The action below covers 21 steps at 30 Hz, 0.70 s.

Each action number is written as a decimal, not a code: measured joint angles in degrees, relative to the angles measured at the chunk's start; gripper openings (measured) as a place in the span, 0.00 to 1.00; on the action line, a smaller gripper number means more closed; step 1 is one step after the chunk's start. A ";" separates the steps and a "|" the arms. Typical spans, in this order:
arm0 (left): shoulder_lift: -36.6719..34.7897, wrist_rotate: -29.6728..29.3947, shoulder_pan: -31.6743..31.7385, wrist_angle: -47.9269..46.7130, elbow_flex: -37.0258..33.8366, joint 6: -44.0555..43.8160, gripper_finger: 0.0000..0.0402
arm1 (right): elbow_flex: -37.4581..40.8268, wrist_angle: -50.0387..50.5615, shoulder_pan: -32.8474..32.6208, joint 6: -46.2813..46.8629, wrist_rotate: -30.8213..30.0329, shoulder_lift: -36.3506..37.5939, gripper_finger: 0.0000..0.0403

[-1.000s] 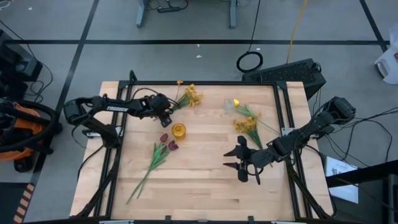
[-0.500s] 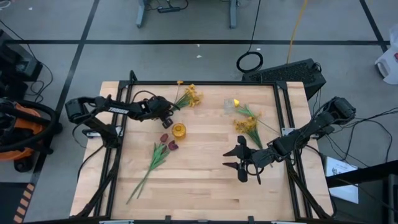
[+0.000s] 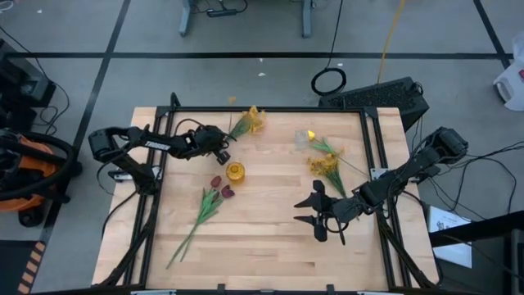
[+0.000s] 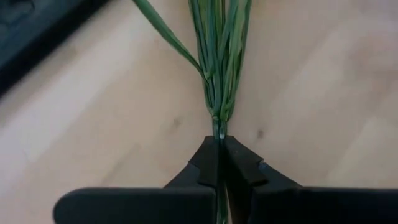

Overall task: Sort flowers into vase by color
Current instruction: Move the left yellow flowers to the middle right of the table

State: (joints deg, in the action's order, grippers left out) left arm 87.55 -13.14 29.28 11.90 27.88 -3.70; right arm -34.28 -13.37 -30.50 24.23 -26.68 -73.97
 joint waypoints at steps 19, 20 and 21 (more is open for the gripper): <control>-25.75 1.83 -12.96 10.35 2.79 -0.42 0.02 | 0.00 -1.55 -0.43 0.17 -16.38 -0.42 0.42; -26.24 1.85 -14.79 11.53 3.55 -0.42 0.02 | -0.02 -2.88 -0.32 0.12 -17.88 -0.94 0.42; -26.41 1.85 -16.68 12.89 4.34 -0.40 0.02 | -0.02 -4.21 -0.24 -0.27 -19.38 -1.55 0.42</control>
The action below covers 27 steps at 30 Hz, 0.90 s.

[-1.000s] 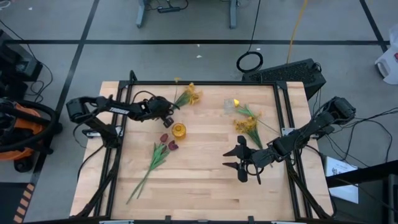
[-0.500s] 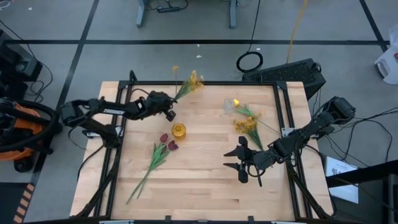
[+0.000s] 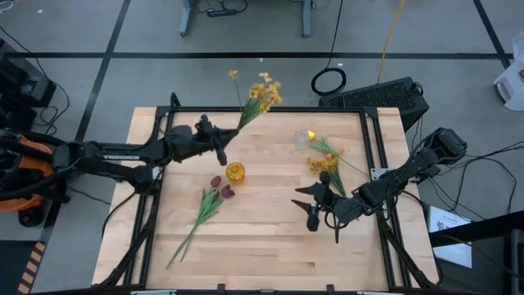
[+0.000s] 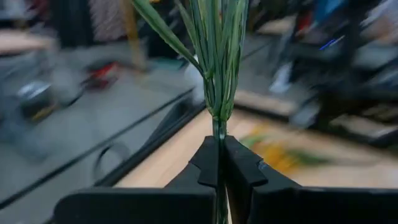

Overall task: Sort flowers into vase by color
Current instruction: Move the left yellow flowers to the middle right of the table

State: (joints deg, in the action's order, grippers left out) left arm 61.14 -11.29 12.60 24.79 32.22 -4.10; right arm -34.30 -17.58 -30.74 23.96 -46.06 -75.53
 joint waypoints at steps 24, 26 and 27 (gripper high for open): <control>24.61 -8.55 -28.75 39.98 11.42 6.02 0.02 | -0.02 -56.69 9.55 -20.34 16.53 -21.55 0.53; 26.85 -8.52 -29.03 41.37 12.70 6.04 0.02 | -0.02 -57.73 9.68 -21.51 16.64 -21.55 0.57; 27.95 -8.55 -29.22 41.64 13.38 6.09 0.02 | -0.02 -58.30 9.73 -22.00 17.09 -21.55 0.59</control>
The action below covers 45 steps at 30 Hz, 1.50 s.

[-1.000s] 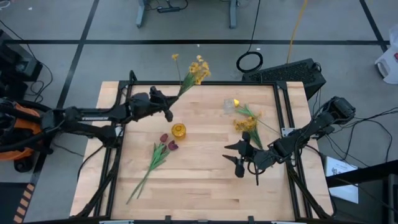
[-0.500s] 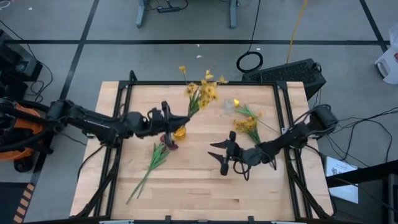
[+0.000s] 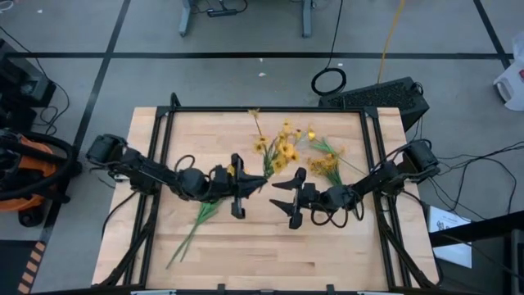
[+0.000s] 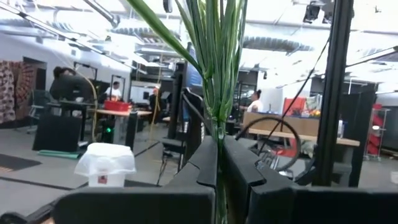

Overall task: Sort flowers into vase by color
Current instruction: Move the left yellow flowers to the middle right of the table

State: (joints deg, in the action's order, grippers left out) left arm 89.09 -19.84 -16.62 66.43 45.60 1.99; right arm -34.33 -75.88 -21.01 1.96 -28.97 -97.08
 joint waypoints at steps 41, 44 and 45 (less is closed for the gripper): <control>10.67 2.38 -0.95 1.94 4.64 -1.61 0.18 | -0.24 -4.35 -1.65 4.89 5.73 0.00 0.01; 10.67 0.75 -2.02 1.39 4.64 -1.63 0.29 | -0.22 -3.95 -2.60 4.90 4.75 0.00 0.00; 10.67 -0.09 -2.42 1.39 4.64 -1.61 0.33 | -0.23 -3.94 -2.87 5.06 4.62 0.00 0.00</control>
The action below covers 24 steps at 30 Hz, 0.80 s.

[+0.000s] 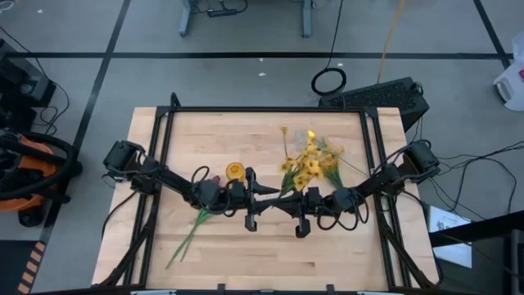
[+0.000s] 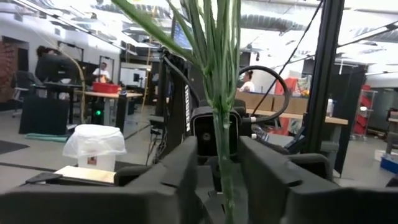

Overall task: Sort flowers into vase by color
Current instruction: Move the left yellow flowers to the middle right of the table

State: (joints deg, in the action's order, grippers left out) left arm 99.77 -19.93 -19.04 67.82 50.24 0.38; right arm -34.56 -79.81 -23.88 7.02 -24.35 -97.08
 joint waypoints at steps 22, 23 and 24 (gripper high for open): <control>-3.96 -32.47 -16.74 -16.29 -0.04 -0.07 0.59 | 0.01 31.34 -12.18 14.63 -18.55 9.66 0.00; -3.96 -33.44 -17.52 -16.33 -0.04 -0.07 0.59 | 0.01 33.61 -12.87 15.67 -19.19 10.40 0.00; -3.96 -34.22 -18.30 -16.30 -0.04 -0.07 0.59 | 0.01 35.52 -13.36 16.88 -19.49 11.05 0.00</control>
State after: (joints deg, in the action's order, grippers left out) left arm 95.81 -54.14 -37.34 51.52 50.19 0.32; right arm -34.54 -44.29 -37.24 23.91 -43.84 -86.02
